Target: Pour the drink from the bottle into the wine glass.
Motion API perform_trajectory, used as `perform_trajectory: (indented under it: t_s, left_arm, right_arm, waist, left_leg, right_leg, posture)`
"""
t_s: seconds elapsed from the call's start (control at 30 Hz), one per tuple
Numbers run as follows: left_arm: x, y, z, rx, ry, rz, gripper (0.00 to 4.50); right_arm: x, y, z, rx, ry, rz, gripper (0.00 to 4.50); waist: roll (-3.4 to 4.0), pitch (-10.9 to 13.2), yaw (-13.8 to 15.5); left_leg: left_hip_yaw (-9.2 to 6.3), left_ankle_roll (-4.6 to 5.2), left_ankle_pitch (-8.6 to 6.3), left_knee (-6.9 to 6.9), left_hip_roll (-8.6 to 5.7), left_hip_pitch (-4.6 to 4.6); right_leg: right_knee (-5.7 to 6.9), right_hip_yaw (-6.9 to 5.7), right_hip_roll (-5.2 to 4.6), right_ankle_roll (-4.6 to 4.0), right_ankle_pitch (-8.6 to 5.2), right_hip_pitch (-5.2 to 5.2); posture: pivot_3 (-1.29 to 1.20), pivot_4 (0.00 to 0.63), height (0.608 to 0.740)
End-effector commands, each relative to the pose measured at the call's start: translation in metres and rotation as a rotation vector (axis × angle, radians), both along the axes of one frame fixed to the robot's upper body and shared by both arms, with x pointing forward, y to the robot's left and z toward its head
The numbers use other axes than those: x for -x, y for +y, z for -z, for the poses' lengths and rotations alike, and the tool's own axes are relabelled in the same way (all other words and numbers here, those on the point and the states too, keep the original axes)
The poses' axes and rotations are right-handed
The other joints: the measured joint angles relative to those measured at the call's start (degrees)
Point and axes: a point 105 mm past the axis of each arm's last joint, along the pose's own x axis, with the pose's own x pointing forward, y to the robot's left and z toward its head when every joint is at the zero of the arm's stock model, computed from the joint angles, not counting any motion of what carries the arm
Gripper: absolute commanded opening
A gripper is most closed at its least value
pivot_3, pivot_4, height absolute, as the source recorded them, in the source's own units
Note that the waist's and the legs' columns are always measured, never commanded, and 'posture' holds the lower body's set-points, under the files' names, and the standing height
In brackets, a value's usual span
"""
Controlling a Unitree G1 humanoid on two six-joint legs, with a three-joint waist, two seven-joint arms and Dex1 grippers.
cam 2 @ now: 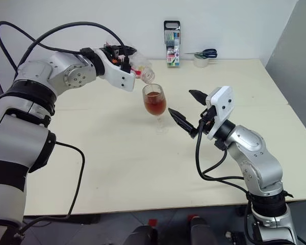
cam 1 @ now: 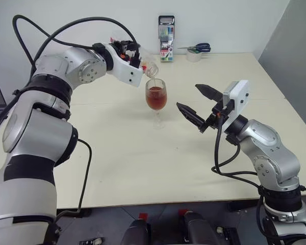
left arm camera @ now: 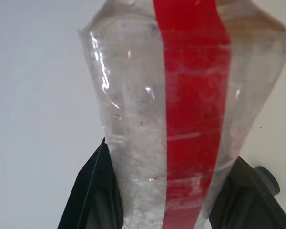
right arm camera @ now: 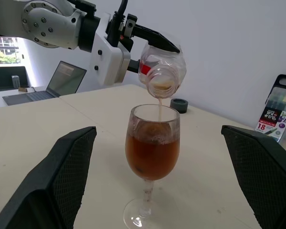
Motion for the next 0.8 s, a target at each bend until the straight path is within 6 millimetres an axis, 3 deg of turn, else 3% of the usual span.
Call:
perform_trajectory:
  t_s: [0.03,0.37,0.6,0.7,0.8]
  left_arm:
    - [0.004,-0.002,-0.013,0.117,0.008,0.028,1.72]
    - [0.005,0.003,-0.002,0.525,0.234,0.051,1.72]
    - [0.007,-0.006,-0.004,0.948,0.424,0.097,1.72]
    - [0.009,-0.001,-0.010,1.148,0.468,0.084,1.72]
    - [0.009,0.018,-0.008,1.353,0.447,0.030,1.72]
  right_arm:
    - [0.002,-0.002,-0.011,-0.013,-0.051,0.002,4.50]
    - [0.000,-0.003,-0.007,-0.014,-0.038,-0.010,4.50]
    - [-0.001,0.002,-0.008,-0.022,-0.026,-0.043,4.50]
    - [-0.001,0.003,-0.013,-0.020,-0.033,-0.062,4.50]
    - [0.004,0.005,-0.014,0.010,-0.040,-0.104,4.50]
  waist:
    - [0.00,0.00,-0.01]
    - [0.00,0.00,-0.09]
    - [0.00,-0.01,-0.20]
    - [-0.01,-0.01,-0.27]
    - [-0.01,-0.01,-0.44]
  left_leg:
    - [0.01,0.00,0.00,0.01,0.00,0.00]
    - [-0.06,-0.04,0.02,0.11,0.00,-0.02]
    - [-0.27,-0.03,0.02,0.36,0.01,-0.04]
    - [-0.29,0.03,-0.02,0.63,0.02,-0.08]
    - [-0.28,0.09,-0.06,0.73,0.03,-0.01]
  right_leg:
    - [0.00,0.00,0.00,0.00,0.00,0.00]
    - [0.05,0.02,-0.02,0.00,0.00,0.00]
    - [0.23,0.06,-0.04,0.02,-0.01,0.01]
    - [0.55,0.16,-0.09,0.13,-0.08,-0.05]
    - [0.75,0.24,-0.11,0.15,-0.09,-0.06]
  posture:
    - [0.00,0.150,0.740]
    - [0.00,0.150,0.740]
    - [0.00,0.150,0.740]
    - [0.00,0.150,0.740]
    - [0.00,0.150,0.740]
